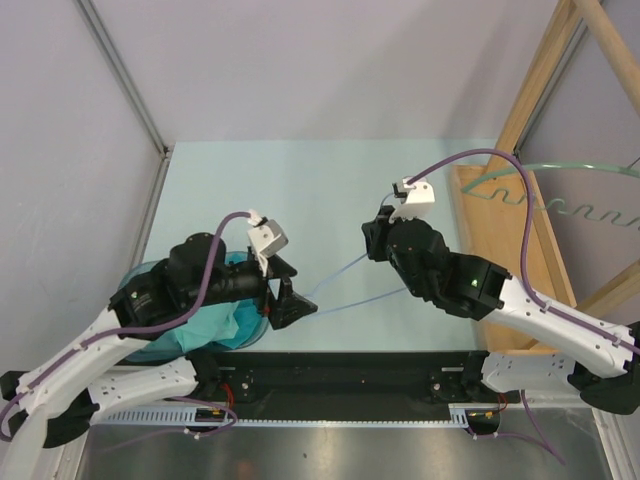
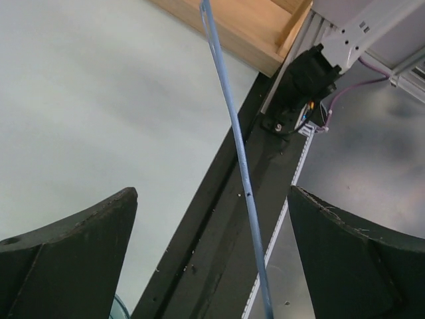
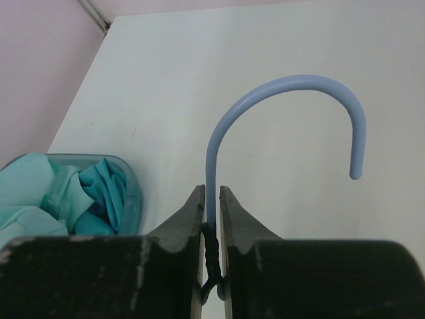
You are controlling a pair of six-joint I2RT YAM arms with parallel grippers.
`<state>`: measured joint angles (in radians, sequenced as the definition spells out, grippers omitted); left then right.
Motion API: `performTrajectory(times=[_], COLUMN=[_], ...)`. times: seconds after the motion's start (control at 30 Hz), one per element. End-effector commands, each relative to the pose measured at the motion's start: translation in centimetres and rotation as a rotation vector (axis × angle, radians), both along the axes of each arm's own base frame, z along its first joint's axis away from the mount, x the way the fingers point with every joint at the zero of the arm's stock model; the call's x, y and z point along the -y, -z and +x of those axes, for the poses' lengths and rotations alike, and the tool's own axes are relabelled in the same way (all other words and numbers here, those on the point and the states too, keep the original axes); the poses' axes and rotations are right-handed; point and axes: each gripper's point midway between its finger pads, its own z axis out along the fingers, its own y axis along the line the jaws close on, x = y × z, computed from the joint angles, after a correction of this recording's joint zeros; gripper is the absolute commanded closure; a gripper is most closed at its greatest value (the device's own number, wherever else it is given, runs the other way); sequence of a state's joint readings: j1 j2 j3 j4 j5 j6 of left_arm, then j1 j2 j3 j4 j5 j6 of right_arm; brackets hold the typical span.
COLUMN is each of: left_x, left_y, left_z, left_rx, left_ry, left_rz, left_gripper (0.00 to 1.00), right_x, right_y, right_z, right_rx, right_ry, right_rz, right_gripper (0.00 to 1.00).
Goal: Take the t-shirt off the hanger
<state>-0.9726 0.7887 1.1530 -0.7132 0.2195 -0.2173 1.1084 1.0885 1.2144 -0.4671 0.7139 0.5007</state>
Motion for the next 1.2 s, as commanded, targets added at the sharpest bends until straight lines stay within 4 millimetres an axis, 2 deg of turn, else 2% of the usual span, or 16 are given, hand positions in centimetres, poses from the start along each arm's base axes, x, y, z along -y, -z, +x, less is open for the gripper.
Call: performTrajectory(times=[0.0, 0.17, 0.23, 0.27, 0.33, 0.37, 0.43, 0.5, 0.6, 0.63, 0.67, 0.7, 0.8, 0.93, 1.0, 1.17], left_x=[1.5, 2.0, 1.9, 1.9, 1.9, 1.8, 1.8, 1.6, 1.5, 1.3, 1.0, 0.7, -0.8, -1.8, -2.4, -3.6], left_y=[0.0, 1.2, 1.4, 1.5, 1.6, 1.6, 1.7, 1.8, 1.7, 1.7, 1.6, 1.3, 0.2, -1.4, -1.9, -2.0], left_z=[-0.6, -0.5, -0.3, -0.1, 0.0, 0.1, 0.3, 0.5, 0.7, 0.7, 1.3, 1.6, 2.7, 3.1, 3.5, 4.2], left_rx=[-0.023, -0.051, -0.048, -0.046, -0.044, -0.045, -0.044, -0.042, -0.034, -0.035, -0.023, -0.02, 0.007, 0.047, 0.064, 0.066], left_ry=[0.06, 0.074, 0.063, 0.051, 0.047, 0.044, 0.035, 0.02, 0.004, -0.001, -0.035, -0.06, -0.177, -0.233, -0.273, -0.352], left_rz=[-0.056, -0.025, -0.014, -0.01, -0.008, -0.005, 0.003, 0.009, 0.009, 0.016, 0.02, 0.016, -0.01, -0.081, -0.088, -0.098], left_gripper=[0.01, 0.16, 0.34, 0.48, 0.61, 0.75, 0.91, 1.0, 1.0, 1.0, 1.0, 1.0, 1.0, 1.0, 1.0, 1.0], right_x=[-0.5, -1.1, -1.1, -1.2, -1.2, -1.2, -1.3, -1.3, -1.2, -1.2, -1.1, -1.1, -1.3, -1.2, -1.2, -2.0], right_y=[-3.1, -3.5, -3.5, -3.4, -3.6, -3.6, -3.7, -3.7, -3.6, -3.7, -3.7, -3.9, -4.2, -4.5, -4.9, -5.6], right_z=[-0.3, -0.5, -0.7, -0.7, -0.9, -0.8, -0.9, -1.0, -1.2, -1.2, -1.3, -1.3, -1.6, -1.9, -2.0, -2.4], right_rx=[0.04, 0.043, 0.042, 0.04, 0.043, 0.043, 0.043, 0.041, 0.037, 0.037, 0.035, 0.035, 0.024, 0.013, 0.019, 0.024], right_ry=[-0.02, -0.038, -0.041, -0.043, -0.046, -0.045, -0.049, -0.05, -0.05, -0.05, -0.05, -0.051, -0.063, -0.066, -0.07, -0.1], right_rz=[0.071, 0.083, 0.082, 0.082, 0.089, 0.091, 0.092, 0.093, 0.095, 0.1, 0.101, 0.107, 0.126, 0.147, 0.157, 0.201], right_gripper=[1.0, 1.0, 1.0, 1.0, 1.0, 1.0, 1.0, 1.0, 1.0, 0.94, 0.86, 0.67, 0.4, 0.12, 0.03, 0.02])
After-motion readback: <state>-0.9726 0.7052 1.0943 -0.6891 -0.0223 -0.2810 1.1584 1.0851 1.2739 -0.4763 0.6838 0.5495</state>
